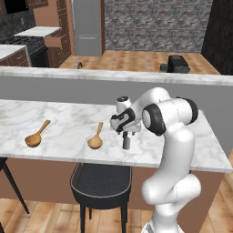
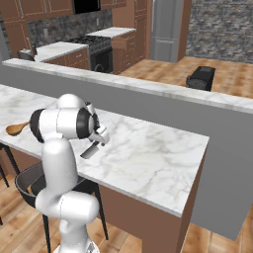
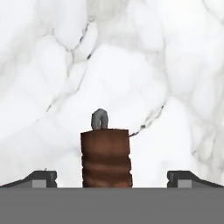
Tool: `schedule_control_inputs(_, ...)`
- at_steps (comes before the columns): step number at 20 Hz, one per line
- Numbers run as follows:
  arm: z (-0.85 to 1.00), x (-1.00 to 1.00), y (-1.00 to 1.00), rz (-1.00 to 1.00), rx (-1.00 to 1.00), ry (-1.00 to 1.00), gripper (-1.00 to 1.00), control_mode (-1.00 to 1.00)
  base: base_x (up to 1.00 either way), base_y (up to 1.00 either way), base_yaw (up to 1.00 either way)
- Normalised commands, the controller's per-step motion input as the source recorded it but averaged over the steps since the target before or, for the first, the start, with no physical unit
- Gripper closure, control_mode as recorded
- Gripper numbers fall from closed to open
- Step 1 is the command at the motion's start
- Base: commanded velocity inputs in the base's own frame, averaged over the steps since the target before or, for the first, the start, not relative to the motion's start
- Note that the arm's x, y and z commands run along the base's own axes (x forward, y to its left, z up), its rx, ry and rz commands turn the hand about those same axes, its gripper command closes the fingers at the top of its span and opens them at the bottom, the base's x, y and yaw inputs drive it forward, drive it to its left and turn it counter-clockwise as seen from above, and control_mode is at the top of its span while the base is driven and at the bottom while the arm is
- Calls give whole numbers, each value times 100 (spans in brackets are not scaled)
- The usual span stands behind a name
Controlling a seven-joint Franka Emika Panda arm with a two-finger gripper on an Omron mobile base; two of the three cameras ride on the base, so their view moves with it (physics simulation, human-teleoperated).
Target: Pick up the metallic utensils from the counter and place them in the open drawer. Make sure not to pick up any wooden utensils.
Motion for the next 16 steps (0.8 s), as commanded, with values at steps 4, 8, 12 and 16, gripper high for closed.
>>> schedule_control_inputs(4, -28, 13, 0, 0, -1, 9, -100, -100, 0, 0, 0)
schedule_control_inputs(8, -27, 0, 0, 0, 0, 9, -100, -100, 0, 0, 0)
schedule_control_inputs(12, -17, -3, 0, 0, 0, 2, -100, -100, 0, 0, 0)
schedule_control_inputs(16, -17, -10, 0, 0, 0, 0, 100, -100, 0, 0, 0)
